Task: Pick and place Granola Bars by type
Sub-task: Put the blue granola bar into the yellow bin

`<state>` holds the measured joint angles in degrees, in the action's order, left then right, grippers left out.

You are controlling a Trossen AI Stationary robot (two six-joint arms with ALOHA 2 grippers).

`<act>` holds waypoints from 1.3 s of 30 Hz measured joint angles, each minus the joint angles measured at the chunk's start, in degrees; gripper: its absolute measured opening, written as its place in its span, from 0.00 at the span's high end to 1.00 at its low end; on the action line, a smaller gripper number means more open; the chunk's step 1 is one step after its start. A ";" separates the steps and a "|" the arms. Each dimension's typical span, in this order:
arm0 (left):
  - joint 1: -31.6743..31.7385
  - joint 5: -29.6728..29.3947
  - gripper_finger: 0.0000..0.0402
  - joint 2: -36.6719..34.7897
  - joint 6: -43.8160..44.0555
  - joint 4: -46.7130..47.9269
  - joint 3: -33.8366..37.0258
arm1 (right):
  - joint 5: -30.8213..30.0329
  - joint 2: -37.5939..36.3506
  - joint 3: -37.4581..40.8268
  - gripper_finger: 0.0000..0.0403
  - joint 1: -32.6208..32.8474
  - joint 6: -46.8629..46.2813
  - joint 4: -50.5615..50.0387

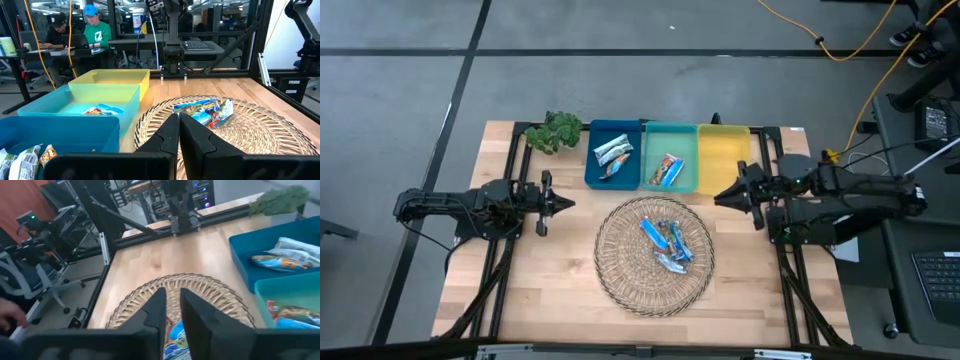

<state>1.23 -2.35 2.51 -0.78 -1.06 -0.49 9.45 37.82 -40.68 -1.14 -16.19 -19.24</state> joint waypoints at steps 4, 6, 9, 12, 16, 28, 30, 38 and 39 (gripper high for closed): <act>0.01 0.00 0.98 0.01 0.00 0.00 0.00 | -0.01 3.16 -3.24 0.73 1.08 -1.02 -2.16; 0.00 0.00 0.99 0.01 0.00 0.00 0.00 | 0.00 4.97 -5.26 0.67 1.47 -2.03 -4.71; 0.01 0.00 0.99 0.01 0.00 0.00 0.00 | 0.14 7.94 -8.25 0.59 2.23 -4.81 -9.38; 0.02 0.00 0.98 0.01 0.00 0.00 0.00 | 0.32 10.78 -10.44 0.53 3.44 -8.21 -13.99; 0.01 0.00 0.98 0.01 0.00 0.00 0.00 | 0.19 14.11 -11.07 0.50 5.74 -14.72 -15.73; 0.00 0.00 0.98 0.00 0.00 0.00 0.00 | -9.31 28.16 -11.07 0.49 15.72 -33.38 -15.85; 0.00 0.00 0.98 -0.01 0.00 0.00 0.00 | -9.79 30.85 -11.07 0.49 17.08 -36.34 -15.83; 0.00 0.00 0.98 -0.01 0.00 0.00 0.00 | -9.83 40.15 -11.07 0.49 20.21 -43.65 -14.06; 0.00 0.00 0.98 0.01 0.00 0.00 0.00 | -9.82 41.07 -11.07 0.48 20.35 -43.94 -13.78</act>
<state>1.23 -2.35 2.52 -0.78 -1.06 -0.49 -0.37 78.90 -51.75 19.21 -60.13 -33.02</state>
